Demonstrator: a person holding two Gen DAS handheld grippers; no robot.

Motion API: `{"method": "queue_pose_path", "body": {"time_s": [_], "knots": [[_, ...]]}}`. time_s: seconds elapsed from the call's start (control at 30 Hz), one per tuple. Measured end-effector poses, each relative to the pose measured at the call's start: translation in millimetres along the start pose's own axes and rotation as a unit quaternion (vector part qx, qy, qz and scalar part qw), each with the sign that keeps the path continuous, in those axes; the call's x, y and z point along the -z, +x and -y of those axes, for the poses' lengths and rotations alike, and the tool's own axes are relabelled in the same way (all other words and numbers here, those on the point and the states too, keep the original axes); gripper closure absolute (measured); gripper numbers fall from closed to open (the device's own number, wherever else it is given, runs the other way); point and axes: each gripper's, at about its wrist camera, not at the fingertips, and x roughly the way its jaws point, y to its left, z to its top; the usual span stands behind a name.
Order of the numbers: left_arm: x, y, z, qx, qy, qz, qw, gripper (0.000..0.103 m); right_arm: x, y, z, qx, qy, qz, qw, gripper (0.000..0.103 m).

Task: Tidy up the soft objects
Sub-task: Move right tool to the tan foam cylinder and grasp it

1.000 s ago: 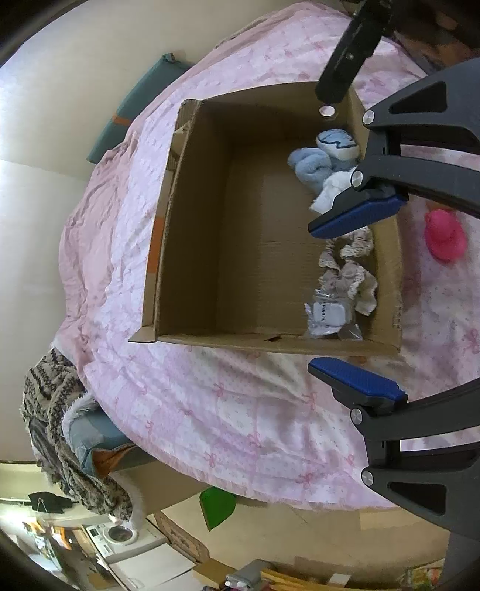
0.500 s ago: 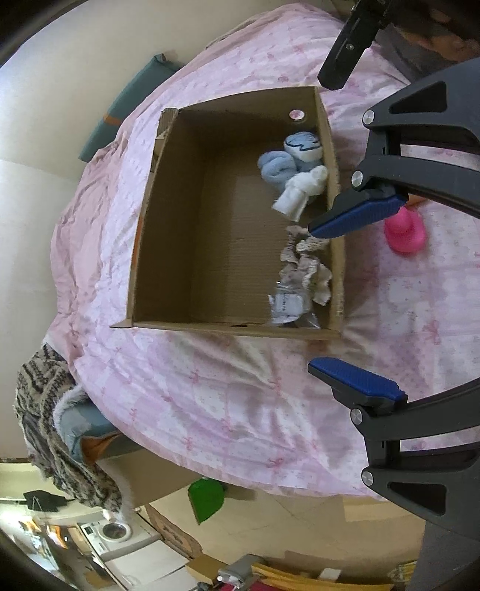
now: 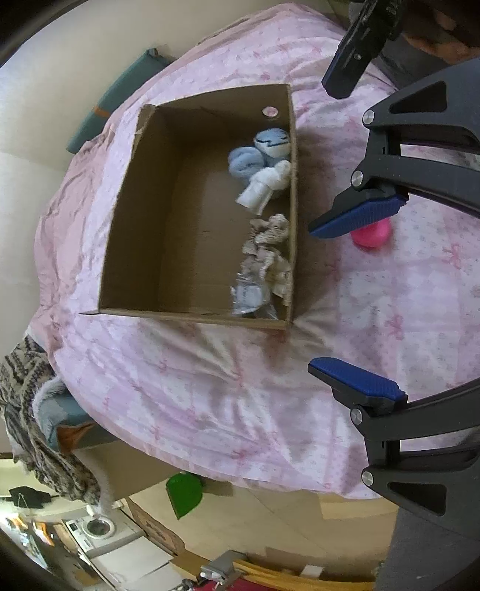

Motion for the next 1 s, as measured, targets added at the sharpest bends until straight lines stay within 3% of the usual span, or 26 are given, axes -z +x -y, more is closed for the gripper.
{"method": "queue_pose_path", "body": {"time_s": [0.27,0.47,0.67,0.7,0.77,0.9,1.0], "knots": [[11,21,-9,-0.013,-0.025,-0.049,0.9984,0.039,14,27,-4,0.015,-0.016,-0.064,0.998,0.021],[9,26,-17,-0.016,-0.045,-0.053,0.9975,0.039,21,51,6,0.020,0.005,-0.118,0.993,0.021],[7,31,-13,-0.007,-0.047,-0.060,0.9971,0.039,34,83,-9,0.050,-0.042,-0.172,0.983,0.023],[8,31,-12,-0.006,-0.045,-0.061,0.9971,0.039,34,87,-11,0.055,-0.051,-0.175,0.982,0.025],[8,31,-9,-0.002,-0.043,-0.063,0.9971,0.039,35,98,-17,0.057,-0.069,-0.186,0.979,0.042],[8,31,-7,0.002,-0.038,-0.062,0.9973,0.039,38,112,-20,0.078,-0.087,-0.195,0.974,0.054],[10,36,-4,0.001,-0.034,-0.071,0.9969,0.039,38,113,-19,0.090,-0.095,-0.191,0.973,0.077]]}}
